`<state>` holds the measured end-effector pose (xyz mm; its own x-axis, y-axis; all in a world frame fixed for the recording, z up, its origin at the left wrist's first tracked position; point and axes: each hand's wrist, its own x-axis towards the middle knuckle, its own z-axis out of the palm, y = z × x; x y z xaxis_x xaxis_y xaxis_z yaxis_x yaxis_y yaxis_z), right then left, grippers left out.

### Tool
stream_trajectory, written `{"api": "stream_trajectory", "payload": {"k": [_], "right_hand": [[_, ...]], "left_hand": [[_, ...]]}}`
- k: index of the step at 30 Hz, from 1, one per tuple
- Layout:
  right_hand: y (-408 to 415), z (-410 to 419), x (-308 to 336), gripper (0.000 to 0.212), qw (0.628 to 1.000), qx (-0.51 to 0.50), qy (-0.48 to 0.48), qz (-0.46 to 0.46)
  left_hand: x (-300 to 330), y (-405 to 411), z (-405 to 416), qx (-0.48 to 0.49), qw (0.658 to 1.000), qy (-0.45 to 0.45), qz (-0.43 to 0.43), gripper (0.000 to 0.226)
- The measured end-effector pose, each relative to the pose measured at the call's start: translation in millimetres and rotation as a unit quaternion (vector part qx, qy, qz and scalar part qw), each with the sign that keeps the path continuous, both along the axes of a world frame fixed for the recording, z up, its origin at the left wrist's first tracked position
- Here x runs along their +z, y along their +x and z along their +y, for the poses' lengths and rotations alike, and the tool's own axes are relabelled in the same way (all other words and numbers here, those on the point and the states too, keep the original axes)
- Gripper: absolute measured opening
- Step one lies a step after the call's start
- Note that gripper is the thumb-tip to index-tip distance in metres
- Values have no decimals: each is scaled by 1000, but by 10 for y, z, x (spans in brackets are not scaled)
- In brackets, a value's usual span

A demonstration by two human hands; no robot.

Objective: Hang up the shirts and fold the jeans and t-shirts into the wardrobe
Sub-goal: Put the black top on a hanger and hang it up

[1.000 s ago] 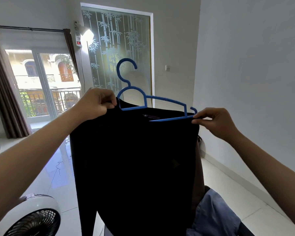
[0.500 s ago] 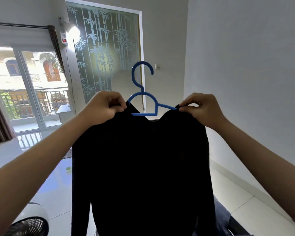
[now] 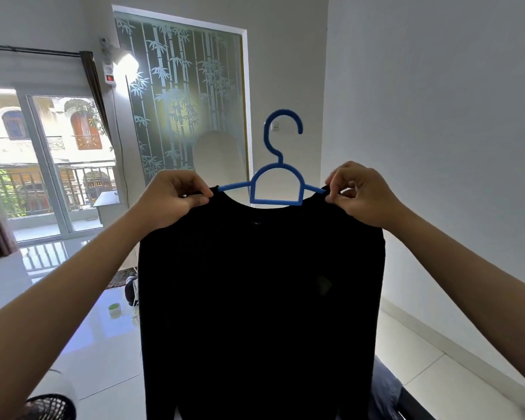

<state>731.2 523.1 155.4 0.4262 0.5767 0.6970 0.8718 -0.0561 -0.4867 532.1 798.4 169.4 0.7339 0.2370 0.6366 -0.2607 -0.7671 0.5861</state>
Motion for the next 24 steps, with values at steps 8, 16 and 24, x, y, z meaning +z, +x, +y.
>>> {"api": "stream_trajectory", "payload": {"k": [8,16,24], "right_hand": [[105,-181,16,24,999,-19,-31,8],[219,-501,-43,27,998,-25,41,40],[-41,-408,-138,14,978,-109,144,-101]], "left_hand": [[-52,23,-16,24,994,-79,-72,44],[-74,113,-152,22,997,-68,-40,26],[-246,273,-503,58,986,-147,-58,47]]}}
